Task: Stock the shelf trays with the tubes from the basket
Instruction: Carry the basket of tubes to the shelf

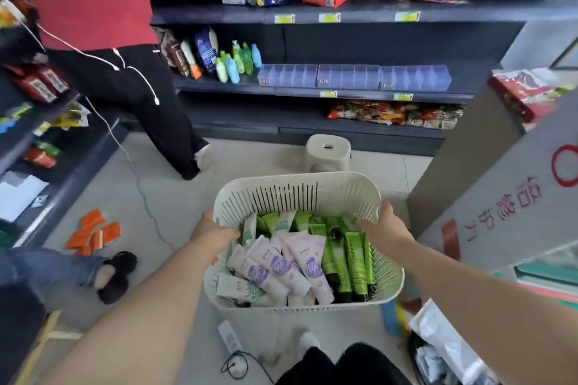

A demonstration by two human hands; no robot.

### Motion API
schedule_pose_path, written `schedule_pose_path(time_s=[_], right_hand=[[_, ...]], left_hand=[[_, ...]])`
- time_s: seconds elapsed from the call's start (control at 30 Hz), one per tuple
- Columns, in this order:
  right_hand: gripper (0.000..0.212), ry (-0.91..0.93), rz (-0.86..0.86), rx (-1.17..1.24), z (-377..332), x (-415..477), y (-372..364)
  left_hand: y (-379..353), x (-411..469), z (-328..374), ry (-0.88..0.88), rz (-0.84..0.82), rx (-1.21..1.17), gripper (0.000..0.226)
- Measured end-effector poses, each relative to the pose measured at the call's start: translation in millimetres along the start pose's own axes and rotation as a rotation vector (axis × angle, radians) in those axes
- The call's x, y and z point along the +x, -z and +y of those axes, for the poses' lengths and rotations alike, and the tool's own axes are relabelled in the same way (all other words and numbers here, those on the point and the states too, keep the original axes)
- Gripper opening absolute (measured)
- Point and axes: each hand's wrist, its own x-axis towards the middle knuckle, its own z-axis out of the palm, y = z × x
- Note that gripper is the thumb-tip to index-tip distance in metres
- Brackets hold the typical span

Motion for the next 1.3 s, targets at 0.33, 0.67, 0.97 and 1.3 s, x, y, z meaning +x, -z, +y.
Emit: schedule_pose_path(time_s=[0.33, 0.67, 0.97, 1.3], right_hand=[[0.046, 0.025, 0.027, -0.019, -102.3, 159.6, 22.2], [0.047, 0.035, 0.086, 0.098, -197.6, 276.9, 24.1], [0.059, -0.164, 0.218, 0.113, -283.2, 343.4, -34.8], [0.067, -0.324, 0.288, 0.171, -351.9, 389.5, -57.5]], left_hand=[[24.2, 152.6, 127.5, -0.034, 0.006, 0.076, 0.062], [43.7, 267.2, 214.1, -0.043, 0.078, 0.086, 0.04], [81.5, 425.9, 258.5, -0.095, -0.062, 0.09, 0.038], [113.3, 521.2, 339.4, -0.083, -0.167, 0.168, 0.05]])
